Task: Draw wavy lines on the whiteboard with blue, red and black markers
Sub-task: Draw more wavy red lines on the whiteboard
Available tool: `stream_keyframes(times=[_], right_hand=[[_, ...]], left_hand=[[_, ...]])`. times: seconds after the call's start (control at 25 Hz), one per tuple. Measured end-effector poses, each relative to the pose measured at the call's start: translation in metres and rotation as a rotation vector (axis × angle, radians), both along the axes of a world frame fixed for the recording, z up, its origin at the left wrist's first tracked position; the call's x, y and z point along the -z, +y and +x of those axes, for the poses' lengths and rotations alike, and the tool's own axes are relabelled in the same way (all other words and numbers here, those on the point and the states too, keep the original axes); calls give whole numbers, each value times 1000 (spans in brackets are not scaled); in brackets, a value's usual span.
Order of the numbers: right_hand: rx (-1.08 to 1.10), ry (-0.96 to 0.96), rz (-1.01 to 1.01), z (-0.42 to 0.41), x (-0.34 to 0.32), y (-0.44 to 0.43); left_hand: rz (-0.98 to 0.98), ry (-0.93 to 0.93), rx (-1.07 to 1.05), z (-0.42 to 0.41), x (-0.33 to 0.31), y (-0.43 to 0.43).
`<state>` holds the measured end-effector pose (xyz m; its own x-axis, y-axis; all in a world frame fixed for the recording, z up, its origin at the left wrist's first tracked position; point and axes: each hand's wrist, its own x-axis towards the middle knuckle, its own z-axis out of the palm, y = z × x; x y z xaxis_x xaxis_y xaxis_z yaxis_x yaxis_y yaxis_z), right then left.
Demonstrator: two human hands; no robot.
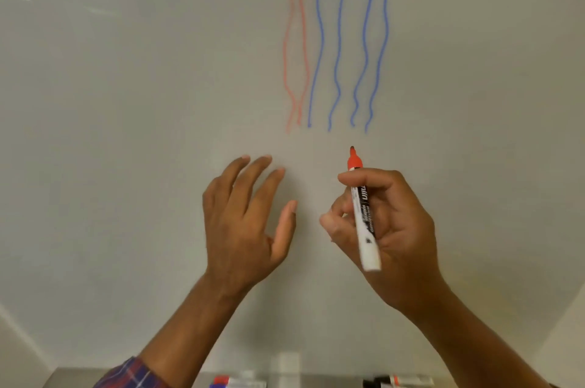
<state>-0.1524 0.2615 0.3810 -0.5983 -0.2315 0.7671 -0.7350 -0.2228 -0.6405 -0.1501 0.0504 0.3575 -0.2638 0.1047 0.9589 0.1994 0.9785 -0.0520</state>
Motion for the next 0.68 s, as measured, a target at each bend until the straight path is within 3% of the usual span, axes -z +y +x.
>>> stream_keyframes(times=[0.36, 0.56, 0.68], right_hand=[[288, 279, -271, -27, -134, 6], [388, 374, -341, -57, -200, 10], [405, 330, -362, -73, -226, 11]], left_hand=[[-56, 261, -70, -41, -160, -26], [-58, 281, -134, -60, -226, -36], [-65, 265, -170, -69, -236, -44]])
